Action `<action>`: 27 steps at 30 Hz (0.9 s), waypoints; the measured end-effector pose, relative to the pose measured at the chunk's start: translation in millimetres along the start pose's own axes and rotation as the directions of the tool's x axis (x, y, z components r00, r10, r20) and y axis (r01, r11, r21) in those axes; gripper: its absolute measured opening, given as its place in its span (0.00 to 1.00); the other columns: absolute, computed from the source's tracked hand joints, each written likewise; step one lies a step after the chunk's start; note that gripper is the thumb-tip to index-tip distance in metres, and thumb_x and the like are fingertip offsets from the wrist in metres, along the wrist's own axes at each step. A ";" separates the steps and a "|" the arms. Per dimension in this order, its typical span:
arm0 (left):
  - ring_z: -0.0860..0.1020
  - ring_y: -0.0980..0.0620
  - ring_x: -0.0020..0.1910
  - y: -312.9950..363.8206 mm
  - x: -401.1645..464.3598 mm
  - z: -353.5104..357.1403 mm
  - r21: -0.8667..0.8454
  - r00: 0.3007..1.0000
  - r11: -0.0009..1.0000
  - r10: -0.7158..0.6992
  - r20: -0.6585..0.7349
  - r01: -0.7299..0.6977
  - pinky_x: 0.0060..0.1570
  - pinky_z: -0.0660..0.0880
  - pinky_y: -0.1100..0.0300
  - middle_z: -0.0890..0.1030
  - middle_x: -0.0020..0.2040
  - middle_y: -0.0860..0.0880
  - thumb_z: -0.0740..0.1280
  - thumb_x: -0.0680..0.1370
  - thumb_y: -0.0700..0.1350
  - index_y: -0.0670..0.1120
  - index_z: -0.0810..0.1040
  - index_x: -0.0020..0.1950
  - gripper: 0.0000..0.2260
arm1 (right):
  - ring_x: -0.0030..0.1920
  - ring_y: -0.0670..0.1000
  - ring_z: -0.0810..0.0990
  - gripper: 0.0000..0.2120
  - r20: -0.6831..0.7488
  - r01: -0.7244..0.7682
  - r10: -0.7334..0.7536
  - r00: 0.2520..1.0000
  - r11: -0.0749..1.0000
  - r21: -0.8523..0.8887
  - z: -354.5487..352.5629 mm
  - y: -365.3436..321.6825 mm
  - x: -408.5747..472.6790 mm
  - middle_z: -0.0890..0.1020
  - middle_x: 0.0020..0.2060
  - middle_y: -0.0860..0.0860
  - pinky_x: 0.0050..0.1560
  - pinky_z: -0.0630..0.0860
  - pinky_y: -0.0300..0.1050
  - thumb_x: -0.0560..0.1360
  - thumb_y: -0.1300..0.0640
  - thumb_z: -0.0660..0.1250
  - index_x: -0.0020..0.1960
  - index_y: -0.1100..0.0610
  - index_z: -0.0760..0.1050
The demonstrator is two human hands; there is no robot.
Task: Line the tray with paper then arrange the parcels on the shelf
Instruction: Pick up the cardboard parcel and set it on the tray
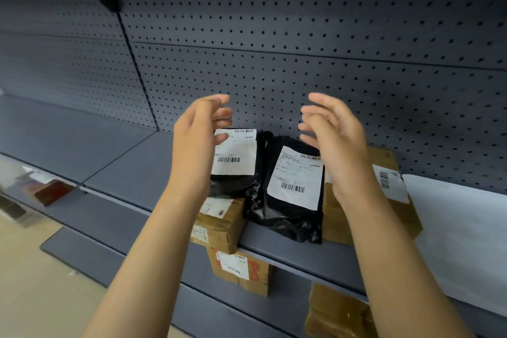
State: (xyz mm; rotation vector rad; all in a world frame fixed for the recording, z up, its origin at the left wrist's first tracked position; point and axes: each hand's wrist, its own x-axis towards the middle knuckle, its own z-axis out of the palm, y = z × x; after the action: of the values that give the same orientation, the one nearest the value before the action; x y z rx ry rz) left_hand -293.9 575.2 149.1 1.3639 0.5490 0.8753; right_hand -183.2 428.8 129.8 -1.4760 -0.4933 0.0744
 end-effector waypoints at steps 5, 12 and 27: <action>0.82 0.55 0.47 -12.6 2.7 58.4 -0.022 0.991 0.999 -0.041 0.125 0.044 0.53 0.78 0.57 0.84 0.44 0.52 0.62 0.81 0.47 0.50 0.84 0.52 0.11 | 0.55 0.48 0.84 0.13 -0.103 0.010 -0.017 0.995 0.998 -0.059 -49.5 1.5 16.4 0.84 0.55 0.45 0.62 0.80 0.55 0.77 0.54 0.66 0.59 0.41 0.78; 0.82 0.56 0.58 -50.7 -4.4 133.2 0.024 0.946 0.991 -0.133 0.297 0.132 0.62 0.76 0.56 0.86 0.55 0.52 0.63 0.81 0.49 0.54 0.84 0.53 0.10 | 0.55 0.47 0.84 0.13 -0.271 -0.053 0.010 0.962 0.987 -0.152 -125.3 20.0 19.2 0.84 0.56 0.44 0.62 0.80 0.54 0.76 0.54 0.65 0.57 0.40 0.78; 0.76 0.65 0.49 -110.9 -8.7 163.7 0.318 0.821 0.919 -0.362 0.440 0.235 0.49 0.74 0.64 0.79 0.61 0.57 0.63 0.83 0.46 0.55 0.71 0.75 0.20 | 0.74 0.51 0.71 0.27 -0.250 -0.455 0.386 0.888 0.818 -0.352 -147.2 92.1 2.0 0.72 0.75 0.49 0.66 0.68 0.41 0.82 0.53 0.62 0.80 0.52 0.62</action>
State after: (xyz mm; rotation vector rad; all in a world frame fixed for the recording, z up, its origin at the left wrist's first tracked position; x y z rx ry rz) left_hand -147.0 472.1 65.5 1.6052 0.4653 0.1775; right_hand -105.3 302.5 39.5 -1.9645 -0.0264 0.2087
